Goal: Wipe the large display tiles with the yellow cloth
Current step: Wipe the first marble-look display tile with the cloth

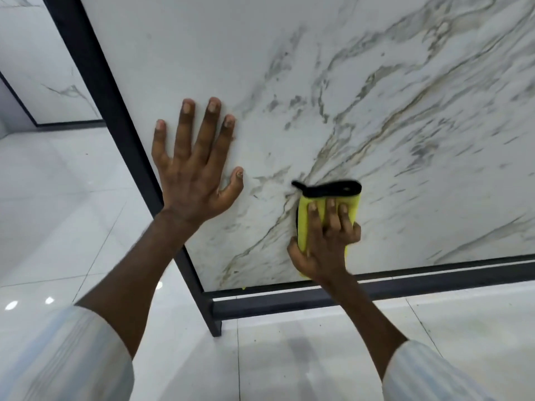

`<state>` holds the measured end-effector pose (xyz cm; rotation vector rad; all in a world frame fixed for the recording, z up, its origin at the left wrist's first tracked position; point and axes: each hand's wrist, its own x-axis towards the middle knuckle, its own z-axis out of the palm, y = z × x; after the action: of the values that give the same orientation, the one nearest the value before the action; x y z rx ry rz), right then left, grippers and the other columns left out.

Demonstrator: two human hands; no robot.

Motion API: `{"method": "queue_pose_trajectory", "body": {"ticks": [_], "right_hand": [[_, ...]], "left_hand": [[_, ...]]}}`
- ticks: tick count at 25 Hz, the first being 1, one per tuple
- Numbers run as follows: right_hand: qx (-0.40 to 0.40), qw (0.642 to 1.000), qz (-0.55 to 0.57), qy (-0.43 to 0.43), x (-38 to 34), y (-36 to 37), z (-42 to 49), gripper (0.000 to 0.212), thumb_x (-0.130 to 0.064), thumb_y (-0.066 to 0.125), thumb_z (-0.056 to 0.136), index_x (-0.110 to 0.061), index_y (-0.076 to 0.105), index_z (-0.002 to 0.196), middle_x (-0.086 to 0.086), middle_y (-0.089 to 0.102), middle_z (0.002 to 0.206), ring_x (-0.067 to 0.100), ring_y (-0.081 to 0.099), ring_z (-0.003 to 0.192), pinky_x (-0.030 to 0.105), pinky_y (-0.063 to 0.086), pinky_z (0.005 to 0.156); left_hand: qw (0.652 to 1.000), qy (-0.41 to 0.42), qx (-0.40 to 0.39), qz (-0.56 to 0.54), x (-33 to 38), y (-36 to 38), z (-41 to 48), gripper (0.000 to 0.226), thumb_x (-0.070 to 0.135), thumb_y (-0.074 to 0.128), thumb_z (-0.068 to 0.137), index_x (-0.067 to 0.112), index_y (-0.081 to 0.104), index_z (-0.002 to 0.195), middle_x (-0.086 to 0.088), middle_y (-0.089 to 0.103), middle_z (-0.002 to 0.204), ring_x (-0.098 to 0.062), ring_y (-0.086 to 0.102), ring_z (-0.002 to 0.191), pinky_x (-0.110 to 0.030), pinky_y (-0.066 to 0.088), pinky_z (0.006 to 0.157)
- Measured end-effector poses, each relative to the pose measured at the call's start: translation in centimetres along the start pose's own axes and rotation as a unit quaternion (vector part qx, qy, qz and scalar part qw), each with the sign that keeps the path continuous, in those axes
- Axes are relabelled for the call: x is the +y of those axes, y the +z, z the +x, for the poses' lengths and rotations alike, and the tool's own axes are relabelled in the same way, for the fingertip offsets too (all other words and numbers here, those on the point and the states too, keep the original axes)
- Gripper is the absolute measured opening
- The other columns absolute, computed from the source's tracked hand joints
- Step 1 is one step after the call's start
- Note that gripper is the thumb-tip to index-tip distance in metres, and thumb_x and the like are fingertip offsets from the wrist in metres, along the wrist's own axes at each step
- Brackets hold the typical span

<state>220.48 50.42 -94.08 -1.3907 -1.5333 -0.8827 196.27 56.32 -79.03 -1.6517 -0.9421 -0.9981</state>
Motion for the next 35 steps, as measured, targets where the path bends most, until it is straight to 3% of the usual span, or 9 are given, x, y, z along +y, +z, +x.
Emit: {"method": "queue_pose_trajectory", "body": {"ticks": [6,10,14,16,18,22,26,30,35], "right_hand": [[0.111,0.992,0.035,0.051,-2.0,0.4,6.1,0.083,-0.047,0.06,0.087,-0.026,0.027,0.16,0.009,0.025,0.162,0.03,0.026,0.148,0.059,0.028,0.106],[0.005,0.998,-0.045,-0.05,-0.4,5.1,-8.9,0.096,-0.043,0.07,0.079,-0.026,0.027,0.162,0.004,0.013,0.171,0.032,0.021,0.151,0.057,0.028,0.104],[-0.077,0.997,-0.019,0.005,-1.2,5.8,-14.5,0.073,-0.05,0.055,0.091,-0.023,0.03,0.154,0.007,0.012,0.169,0.037,0.023,0.142,0.056,0.028,0.103],[-0.073,0.997,-0.001,-0.006,-1.2,4.5,-11.6,0.077,-0.054,0.047,0.094,-0.023,0.026,0.161,0.012,0.018,0.164,0.037,0.027,0.142,0.055,0.028,0.106],[-0.015,0.999,0.027,-0.017,-1.5,2.8,-5.9,0.089,-0.052,0.051,0.085,-0.024,0.02,0.164,0.017,0.023,0.16,0.036,0.03,0.142,0.052,0.027,0.108],[0.065,0.996,0.046,0.045,-5.3,0.1,4.8,0.089,-0.04,0.063,0.076,-0.011,0.034,0.155,0.013,0.027,0.159,0.036,0.026,0.147,0.052,0.023,0.116],[0.019,0.999,-0.016,0.027,-6.8,3.7,-3.3,0.074,-0.048,0.051,0.094,-0.018,0.028,0.158,0.017,0.024,0.163,0.037,0.025,0.147,0.06,0.028,0.11],[-0.091,0.994,-0.051,-0.01,-5.8,6.1,-15.1,0.083,-0.051,0.058,0.088,-0.023,0.025,0.159,0.008,0.009,0.17,0.035,0.019,0.147,0.057,0.026,0.109],[0.001,0.998,0.061,0.012,-6.5,3.1,-4.8,0.084,-0.048,0.061,0.082,-0.027,0.026,0.155,0.011,0.019,0.16,0.031,0.021,0.145,0.055,0.03,0.106]], "left_hand": [[1.0,-0.009,-0.024,0.017,-0.1,-0.4,0.6,0.072,0.051,0.042,0.101,0.008,0.039,0.159,-0.021,0.043,0.162,-0.045,0.03,0.151,-0.064,0.017,0.122],[0.996,0.03,-0.074,-0.031,-0.2,-1.3,-0.7,0.073,0.045,0.047,0.102,0.002,0.036,0.16,-0.03,0.034,0.164,-0.057,0.025,0.15,-0.074,0.011,0.12],[0.983,0.096,-0.146,-0.058,-1.3,-2.4,-8.9,0.085,0.052,0.051,0.101,0.012,0.016,0.168,-0.015,0.011,0.174,-0.042,0.005,0.161,-0.065,-0.003,0.125],[0.984,0.107,-0.135,-0.035,-1.7,-1.4,-11.1,0.086,0.048,0.054,0.099,0.013,0.015,0.168,-0.012,0.011,0.175,-0.036,-0.002,0.162,-0.062,-0.007,0.126],[0.988,0.099,-0.111,-0.048,-1.5,-0.7,-11.2,0.084,0.043,0.055,0.097,0.011,0.021,0.166,-0.015,0.022,0.172,-0.041,0.008,0.16,-0.063,-0.005,0.126],[0.988,0.091,-0.088,-0.085,-0.8,-0.5,-11.2,0.079,0.039,0.058,0.094,0.009,0.032,0.163,-0.017,0.033,0.168,-0.045,0.022,0.155,-0.065,-0.001,0.126],[0.99,0.088,-0.079,-0.076,-0.7,-0.3,-11.1,0.077,0.035,0.056,0.094,0.009,0.034,0.162,-0.018,0.036,0.166,-0.045,0.025,0.153,-0.064,0.001,0.125],[0.993,0.092,-0.051,-0.043,-0.8,0.2,-11.6,0.076,0.039,0.054,0.094,0.007,0.037,0.161,-0.021,0.041,0.163,-0.046,0.028,0.15,-0.057,0.007,0.125],[0.993,0.097,-0.058,-0.025,-1.2,-0.1,-11.3,0.081,0.043,0.056,0.092,0.009,0.034,0.162,-0.019,0.036,0.166,-0.043,0.023,0.157,-0.051,0.008,0.127]]}}
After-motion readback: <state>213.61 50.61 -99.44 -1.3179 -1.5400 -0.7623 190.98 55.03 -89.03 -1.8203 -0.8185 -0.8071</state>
